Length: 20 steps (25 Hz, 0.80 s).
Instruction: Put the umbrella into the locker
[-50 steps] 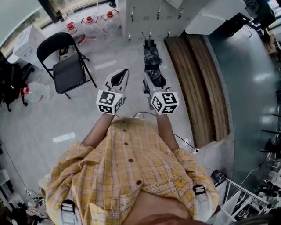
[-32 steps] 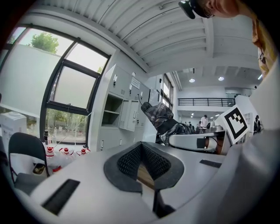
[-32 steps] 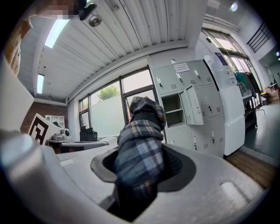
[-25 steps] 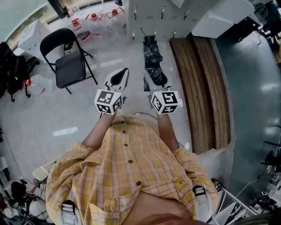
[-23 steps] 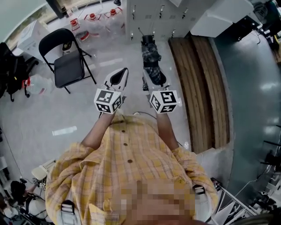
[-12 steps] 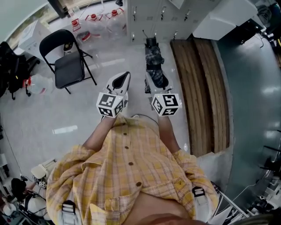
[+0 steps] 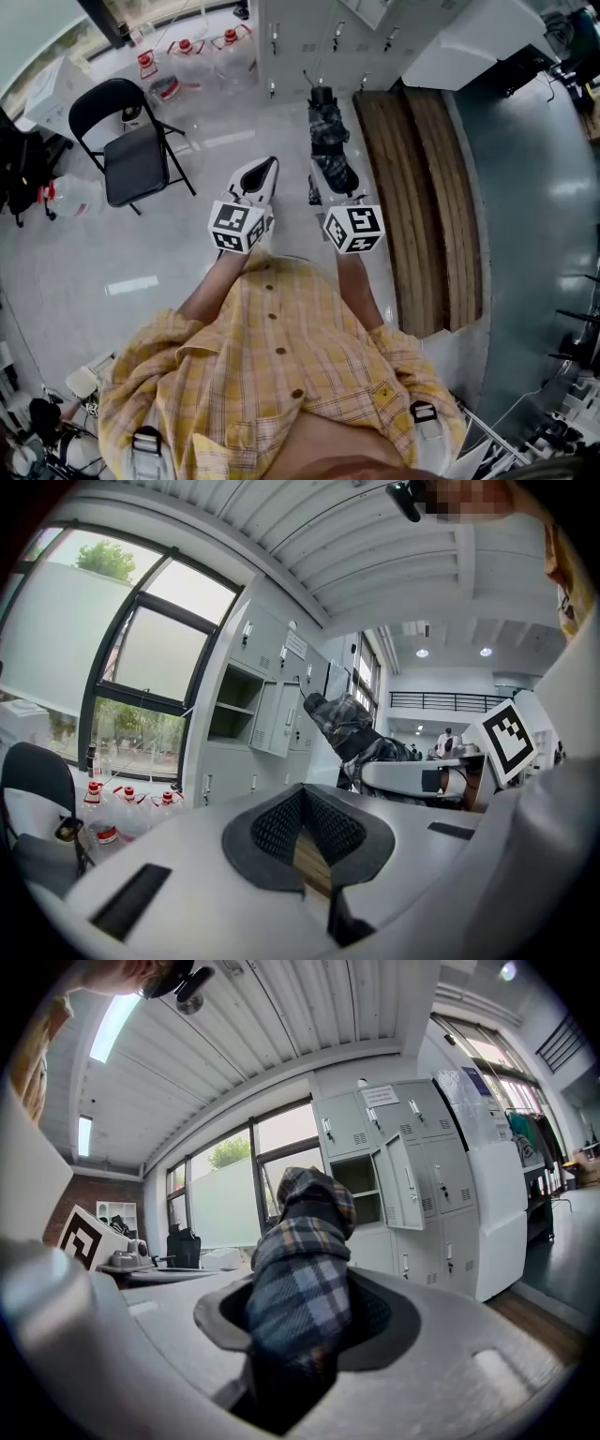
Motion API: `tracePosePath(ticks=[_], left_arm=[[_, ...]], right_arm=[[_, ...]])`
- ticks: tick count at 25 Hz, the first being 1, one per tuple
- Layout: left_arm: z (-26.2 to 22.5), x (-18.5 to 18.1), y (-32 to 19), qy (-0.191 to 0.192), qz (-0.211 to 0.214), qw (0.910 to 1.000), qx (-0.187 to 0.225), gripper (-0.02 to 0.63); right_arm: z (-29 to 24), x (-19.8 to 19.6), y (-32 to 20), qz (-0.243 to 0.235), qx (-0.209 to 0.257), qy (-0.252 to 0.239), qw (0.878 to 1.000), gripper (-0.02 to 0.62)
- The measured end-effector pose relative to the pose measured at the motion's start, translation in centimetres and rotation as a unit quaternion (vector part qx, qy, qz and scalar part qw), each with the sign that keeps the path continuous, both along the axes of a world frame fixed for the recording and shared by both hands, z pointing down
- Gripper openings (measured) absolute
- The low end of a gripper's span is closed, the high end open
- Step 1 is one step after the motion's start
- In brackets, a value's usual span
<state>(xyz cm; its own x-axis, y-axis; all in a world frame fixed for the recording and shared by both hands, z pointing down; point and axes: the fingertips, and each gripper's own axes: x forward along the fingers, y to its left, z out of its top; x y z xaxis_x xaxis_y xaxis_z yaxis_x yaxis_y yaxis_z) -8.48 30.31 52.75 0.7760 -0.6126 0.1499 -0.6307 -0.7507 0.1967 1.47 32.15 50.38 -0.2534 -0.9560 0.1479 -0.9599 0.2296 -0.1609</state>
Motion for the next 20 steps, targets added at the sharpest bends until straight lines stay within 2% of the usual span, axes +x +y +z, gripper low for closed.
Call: tracePosePath(ticks=[13, 20], left_arm=[[-0.1, 0.9, -13.6, 0.008, 0.006, 0.9999, -0.010, 0.003], [-2.0, 1.5, -21.3, 0.019, 0.017, 0.9997, -0.006, 0.005]], right_arm=[[-0.5, 1.0, -12.9, 0.007, -0.014, 0.004, 1.000, 0.195], [-2.1, 1.3, -20.4, 0.017, -0.018, 0.007, 1.000, 0.195]])
